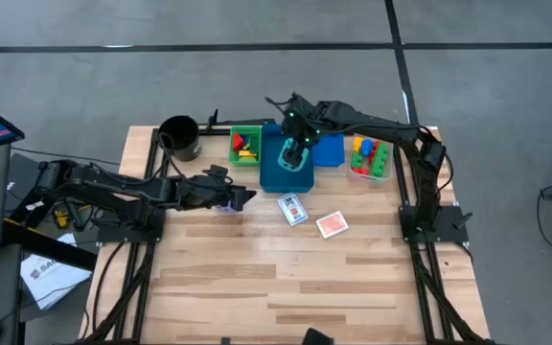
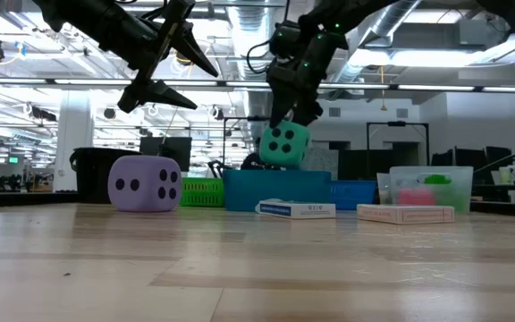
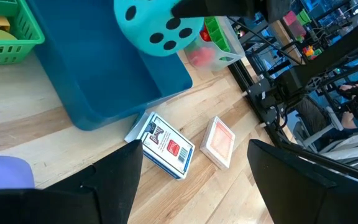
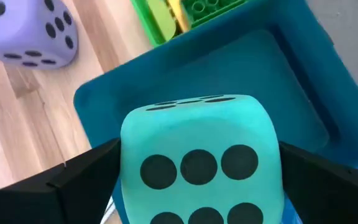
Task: Pick & Place Toys
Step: Put the blue die into the blue bin
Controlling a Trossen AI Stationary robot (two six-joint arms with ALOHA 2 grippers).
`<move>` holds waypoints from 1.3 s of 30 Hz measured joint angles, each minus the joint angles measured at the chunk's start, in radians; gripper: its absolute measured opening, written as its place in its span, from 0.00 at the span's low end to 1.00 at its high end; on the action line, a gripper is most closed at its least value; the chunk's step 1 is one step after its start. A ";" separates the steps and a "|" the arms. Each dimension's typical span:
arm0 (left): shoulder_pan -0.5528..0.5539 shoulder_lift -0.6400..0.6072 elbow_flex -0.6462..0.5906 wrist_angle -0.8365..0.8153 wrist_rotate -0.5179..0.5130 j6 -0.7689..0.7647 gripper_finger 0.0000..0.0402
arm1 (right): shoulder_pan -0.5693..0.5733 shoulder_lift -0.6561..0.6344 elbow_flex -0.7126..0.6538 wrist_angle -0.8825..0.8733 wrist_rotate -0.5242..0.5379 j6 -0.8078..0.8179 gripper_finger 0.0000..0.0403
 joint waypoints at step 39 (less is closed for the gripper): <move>0.000 0.000 0.000 0.000 0.000 -0.030 0.71 | -0.030 0.000 -0.233 0.491 -0.101 0.038 0.99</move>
